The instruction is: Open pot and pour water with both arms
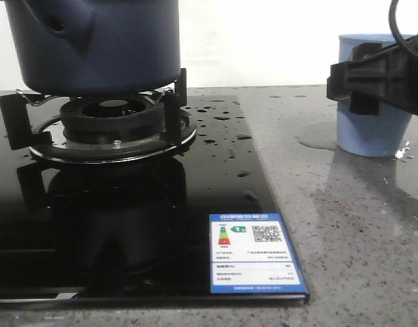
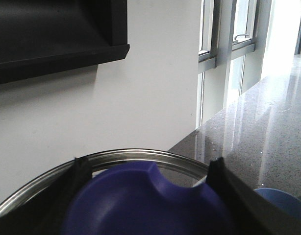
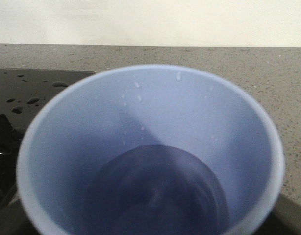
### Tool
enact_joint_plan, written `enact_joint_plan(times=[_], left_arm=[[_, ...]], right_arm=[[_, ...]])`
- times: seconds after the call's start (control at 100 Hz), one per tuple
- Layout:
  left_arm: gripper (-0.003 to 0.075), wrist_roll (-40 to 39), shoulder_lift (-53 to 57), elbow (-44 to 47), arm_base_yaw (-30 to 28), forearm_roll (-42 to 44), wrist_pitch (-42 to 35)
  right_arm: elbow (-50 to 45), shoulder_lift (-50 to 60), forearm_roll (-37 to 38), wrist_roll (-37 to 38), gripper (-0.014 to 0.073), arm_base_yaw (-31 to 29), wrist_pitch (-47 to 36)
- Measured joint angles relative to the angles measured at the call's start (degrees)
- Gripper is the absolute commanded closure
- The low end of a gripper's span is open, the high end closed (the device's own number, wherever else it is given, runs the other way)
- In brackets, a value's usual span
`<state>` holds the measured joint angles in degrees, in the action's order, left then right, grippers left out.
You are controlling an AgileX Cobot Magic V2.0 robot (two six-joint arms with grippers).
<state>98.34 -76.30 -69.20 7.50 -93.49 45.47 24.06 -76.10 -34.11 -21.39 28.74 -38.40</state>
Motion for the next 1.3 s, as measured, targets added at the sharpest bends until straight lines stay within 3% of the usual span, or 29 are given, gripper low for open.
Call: enact_joint_plan(times=[0.22,0.36,0.64,0.96,1.1,1.3], left_arm=[[0.0498,-5.39,2.45,0.0,-1.59,1.93,0.0],[0.0498,-11.64,5.46,0.0,-4.55,5.21,0.0],[0.0498,-16.11,10.72,0.0,-5.65,9.63,0.01],[0.0498,-18.8,12.69,0.0,-5.65,9.74,-0.62],[0.0498,-19.31,12.69,0.0,-5.65,9.74,-0.97],[0.0498,-19.42,12.69,0.0,-5.65,9.74,-0.96]], right_arm=[[0.12,2.05,2.11,0.24,0.0359,0.0,1.3],[3.65,6.71,9.86,0.47,0.0358,0.0,6.25],[22.9,8.11,23.31,0.47,0.0358,0.21,24.43],[46.44,-2.21,33.0,0.47,0.0359,0.81,44.95],[52.89,-7.46,37.15,-0.21,0.0359,2.66,50.56],[57.2,-12.32,44.43,-1.94,0.036,6.24,52.0]])
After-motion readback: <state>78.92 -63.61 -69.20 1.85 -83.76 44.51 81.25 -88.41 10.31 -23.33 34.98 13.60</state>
